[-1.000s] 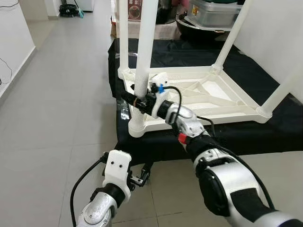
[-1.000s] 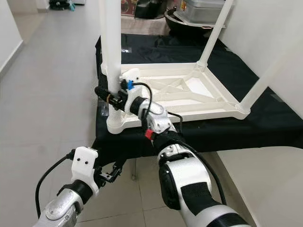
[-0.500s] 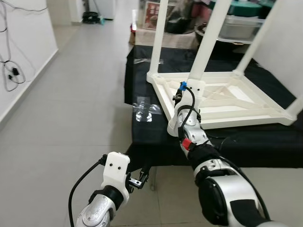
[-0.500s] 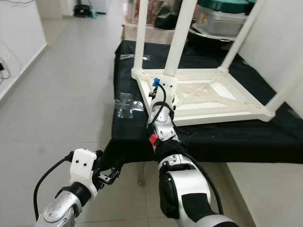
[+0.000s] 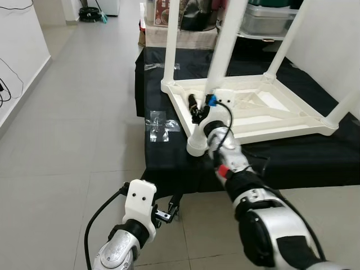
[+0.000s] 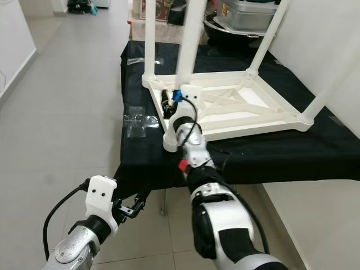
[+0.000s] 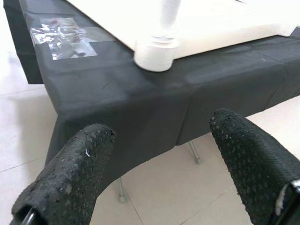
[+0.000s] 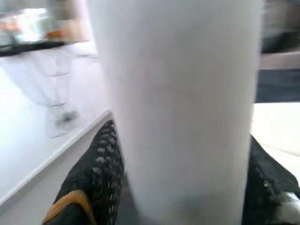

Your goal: Building children table

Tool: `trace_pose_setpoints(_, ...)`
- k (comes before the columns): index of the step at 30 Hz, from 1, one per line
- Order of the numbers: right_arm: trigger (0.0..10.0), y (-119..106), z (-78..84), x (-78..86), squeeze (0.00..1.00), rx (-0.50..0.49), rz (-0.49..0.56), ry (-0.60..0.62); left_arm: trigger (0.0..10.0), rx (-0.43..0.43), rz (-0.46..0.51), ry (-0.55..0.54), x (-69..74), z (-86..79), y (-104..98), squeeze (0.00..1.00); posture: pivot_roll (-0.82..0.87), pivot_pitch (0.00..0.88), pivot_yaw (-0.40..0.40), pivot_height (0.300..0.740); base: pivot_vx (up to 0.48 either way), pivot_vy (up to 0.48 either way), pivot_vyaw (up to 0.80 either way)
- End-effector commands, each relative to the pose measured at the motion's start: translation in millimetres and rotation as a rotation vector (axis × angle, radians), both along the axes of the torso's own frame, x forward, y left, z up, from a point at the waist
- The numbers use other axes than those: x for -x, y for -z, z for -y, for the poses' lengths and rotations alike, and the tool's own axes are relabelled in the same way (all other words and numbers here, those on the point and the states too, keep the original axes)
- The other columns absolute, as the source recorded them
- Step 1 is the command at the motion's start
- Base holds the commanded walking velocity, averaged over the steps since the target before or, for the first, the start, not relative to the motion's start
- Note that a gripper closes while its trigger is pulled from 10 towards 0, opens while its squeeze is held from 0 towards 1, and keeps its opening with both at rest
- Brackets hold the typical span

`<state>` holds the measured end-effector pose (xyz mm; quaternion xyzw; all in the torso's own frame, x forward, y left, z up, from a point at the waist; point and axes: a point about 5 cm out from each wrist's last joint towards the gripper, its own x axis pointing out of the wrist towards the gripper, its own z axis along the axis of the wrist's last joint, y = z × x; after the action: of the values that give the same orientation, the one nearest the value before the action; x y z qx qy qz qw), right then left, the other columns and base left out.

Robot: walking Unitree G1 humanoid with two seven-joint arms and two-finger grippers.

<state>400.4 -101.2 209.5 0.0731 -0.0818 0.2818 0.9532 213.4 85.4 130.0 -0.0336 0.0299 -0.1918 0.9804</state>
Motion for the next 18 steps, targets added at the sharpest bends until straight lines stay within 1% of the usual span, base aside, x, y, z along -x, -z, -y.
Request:
trace_pose_setpoints(1, 10.0, 7.2, -13.1, 5.7, 0.0, 0.032, -0.037, -0.225, 10.0, -0.013, -0.018, 0.006, 1.5, 1.6, 5.5, 0.0, 0.09, 0.058, -0.116, 0.74, 0.0, 0.0, 0.0)
trace_pose_setpoints(2, 10.0, 7.0, -12.7, 7.3, 0.0, 0.044, -0.042, -0.298, 10.0, -0.014, -0.017, 0.006, 1.7, 1.8, 5.4, 0.0, 0.1, 0.057, -0.12, 0.74, 0.0, 0.0, 0.0)
trace_pose_setpoints(3, 10.0, 6.7, -13.4, 8.2, 0.0, 0.05, -0.041, -0.328, 10.0, -0.014, -0.017, 0.006, 1.8, 1.9, 5.3, 0.0, 0.1, 0.057, -0.12, 0.74, 0.0, 0.0, 0.0)
trace_pose_setpoints(4, 10.0, 6.7, -13.4, 8.2, 0.0, 0.05, -0.041, -0.328, 10.0, -0.014, -0.017, 0.006, 1.8, 1.9, 5.3, 0.0, 0.1, 0.057, -0.12, 0.74, 0.0, 0.0, 0.0)
trace_pose_setpoints(6, 10.0, 5.8, -17.3, 12.6, 0.0, 0.063, -0.033, -0.445, 10.0, -0.014, -0.017, 0.006, 2.2, 1.6, 5.0, 0.0, 0.1, 0.057, -0.119, 0.74, 0.0, 0.0, 0.0)
trace_pose_setpoints(8, 10.0, 5.7, -19.6, 15.5, 0.0, 0.064, -0.033, -0.514, 10.0, -0.014, -0.017, 0.006, 2.7, 1.6, 5.1, 0.0, 0.1, 0.057, -0.119, 0.74, 0.0, 0.0, 0.0)
trace_pose_setpoints(10, 10.0, 7.0, -27.5, 21.4, 0.0, 0.096, -0.029, -0.627, 10.0, -0.014, -0.015, 0.006, 2.9, 1.8, 4.9, 0.0, 0.1, 0.06, -0.123, 0.74, 0.0, 0.0, 0.0)
trace_pose_setpoints(12, 10.0, 7.9, -34.4, 23.2, 0.0, 0.12, -0.025, -0.651, 10.0, -0.013, -0.014, 0.006, 2.9, 2.2, 4.5, 0.0, 0.1, 0.063, -0.123, 0.74, 0.0, 0.0, 0.0)
trace_pose_setpoints(13, 10.0, 8.3, -37.5, 21.8, 0.0, 0.132, -0.027, -0.623, 10.0, -0.012, -0.009, 0.008, 2.9, 2.4, 3.9, 0.0, 0.1, 0.065, -0.126, 0.74, 0.0, 0.0, 0.0)
trace_pose_setpoints(14, 10.0, 8.3, -37.5, 21.8, 0.0, 0.132, -0.027, -0.623, 10.0, -0.012, -0.009, 0.008, 2.9, 2.4, 3.9, 0.0, 0.1, 0.065, -0.126, 0.74, 0.0, 0.0, 0.0)
trace_pose_setpoints(15, 10.0, 8.4, -40.5, 19.7, 0.0, 0.154, -0.02, -0.574, 10.0, -0.01, 0.0, 0.009, 3.1, 2.4, 2.8, 0.0, 0.1, 0.067, -0.124, 0.74, 0.0, 0.0, 0.0)
trace_pose_setpoints(16, 10.0, 8.4, -40.5, 19.7, 0.0, 0.154, -0.02, -0.574, 10.0, -0.01, 0.0, 0.009, 3.1, 2.4, 2.8, 0.0, 0.1, 0.067, -0.124, 0.74, 0.0, 0.0, 0.0)
trace_pose_setpoints(17, 0.0, 9.2, -41.8, 13.5, 0.0, 0.175, -0.038, -0.441, 10.0, -0.005, 0.018, 0.007, 3.4, 2.0, 0.5, 0.0, 0.1, 0.067, -0.124, 0.74, 0.0, 0.0, 0.0)
trace_pose_setpoints(18, 0.0, 8.8, -39.4, 7.3, 0.0, 0.175, -0.048, -0.302, 10.0, 0.002, 0.046, 0.005, 4.0, 1.7, -3.3, 0.0, 0.1, 0.07, -0.124, 0.74, 0.0, 0.0, 0.0)
